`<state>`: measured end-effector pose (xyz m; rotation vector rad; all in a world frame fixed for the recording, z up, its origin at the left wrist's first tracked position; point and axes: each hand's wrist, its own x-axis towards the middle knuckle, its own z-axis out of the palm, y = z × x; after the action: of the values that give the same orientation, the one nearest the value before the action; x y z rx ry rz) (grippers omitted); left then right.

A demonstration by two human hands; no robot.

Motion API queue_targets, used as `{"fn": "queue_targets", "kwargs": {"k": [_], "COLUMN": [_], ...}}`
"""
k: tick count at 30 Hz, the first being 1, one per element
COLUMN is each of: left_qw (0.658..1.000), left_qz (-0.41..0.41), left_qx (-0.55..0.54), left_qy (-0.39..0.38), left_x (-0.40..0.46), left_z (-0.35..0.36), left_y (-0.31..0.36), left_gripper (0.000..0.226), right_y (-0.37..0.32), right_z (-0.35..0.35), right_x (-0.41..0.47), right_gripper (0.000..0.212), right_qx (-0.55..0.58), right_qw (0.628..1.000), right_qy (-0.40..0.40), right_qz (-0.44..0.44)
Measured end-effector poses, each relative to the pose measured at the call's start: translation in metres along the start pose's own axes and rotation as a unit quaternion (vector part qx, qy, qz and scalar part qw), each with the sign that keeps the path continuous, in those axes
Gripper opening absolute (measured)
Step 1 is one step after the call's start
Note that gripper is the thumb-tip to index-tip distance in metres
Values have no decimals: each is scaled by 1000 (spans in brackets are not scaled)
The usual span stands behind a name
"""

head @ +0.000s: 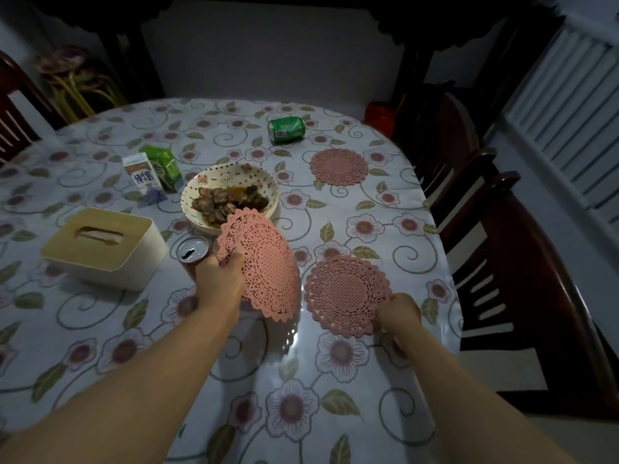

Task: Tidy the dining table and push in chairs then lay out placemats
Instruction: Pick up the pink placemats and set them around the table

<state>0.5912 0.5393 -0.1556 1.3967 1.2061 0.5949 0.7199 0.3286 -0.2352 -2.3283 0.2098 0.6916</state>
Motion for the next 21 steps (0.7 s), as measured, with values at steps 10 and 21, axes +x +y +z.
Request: {"fn": "queue_targets", "kwargs": {"k": [10, 21], "left_qw": [999, 995], "left_qz": [0, -32], "left_qx": [-27, -69], "left_qy": [-27, -65], "left_x": [-21, -35], "left_z": [-10, -41], "left_y": [-2, 36], "left_gripper": [22, 13], "right_y": [-5, -62], "right_z": [4, 2], "right_x": [-14, -74], "right_gripper": [53, 69], "right_qx": [-117, -4], "right_qw": [993, 991], "right_qy": [-23, -56], "right_qz": [12, -123]}}
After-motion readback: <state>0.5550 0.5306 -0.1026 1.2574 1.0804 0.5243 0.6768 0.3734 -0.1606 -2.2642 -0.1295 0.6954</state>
